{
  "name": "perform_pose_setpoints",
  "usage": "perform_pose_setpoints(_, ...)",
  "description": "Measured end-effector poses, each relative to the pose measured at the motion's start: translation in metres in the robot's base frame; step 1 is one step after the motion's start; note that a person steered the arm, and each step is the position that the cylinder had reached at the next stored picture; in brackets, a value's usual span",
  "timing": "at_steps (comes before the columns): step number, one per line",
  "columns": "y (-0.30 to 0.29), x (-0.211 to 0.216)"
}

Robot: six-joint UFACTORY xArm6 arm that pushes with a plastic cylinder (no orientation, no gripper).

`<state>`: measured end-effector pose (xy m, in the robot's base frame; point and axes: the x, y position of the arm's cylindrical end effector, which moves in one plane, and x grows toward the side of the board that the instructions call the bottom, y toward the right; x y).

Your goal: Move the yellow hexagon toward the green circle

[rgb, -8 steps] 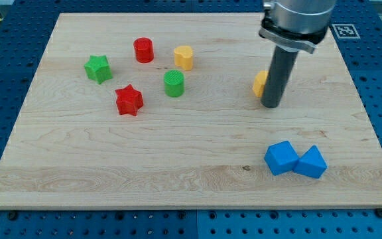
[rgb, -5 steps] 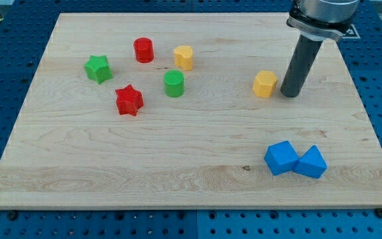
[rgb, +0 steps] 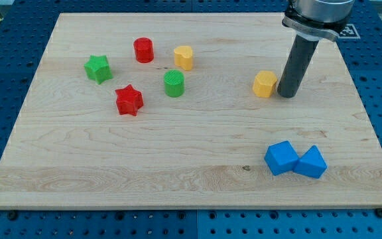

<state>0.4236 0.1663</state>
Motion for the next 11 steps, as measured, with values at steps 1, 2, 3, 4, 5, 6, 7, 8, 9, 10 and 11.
perform_pose_setpoints(1,0.000,-0.010)
perform_pose_setpoints(2,0.000,-0.012)
perform_pose_setpoints(3,-0.002,-0.012)
perform_pose_setpoints(4,-0.019,-0.012)
perform_pose_setpoints(5,-0.041,-0.012)
perform_pose_setpoints(6,-0.059,-0.012)
perform_pose_setpoints(7,-0.060,-0.012)
perform_pose_setpoints(8,-0.060,-0.012)
perform_pose_setpoints(9,-0.060,-0.012)
perform_pose_setpoints(10,-0.060,-0.012)
perform_pose_setpoints(11,-0.066,-0.012)
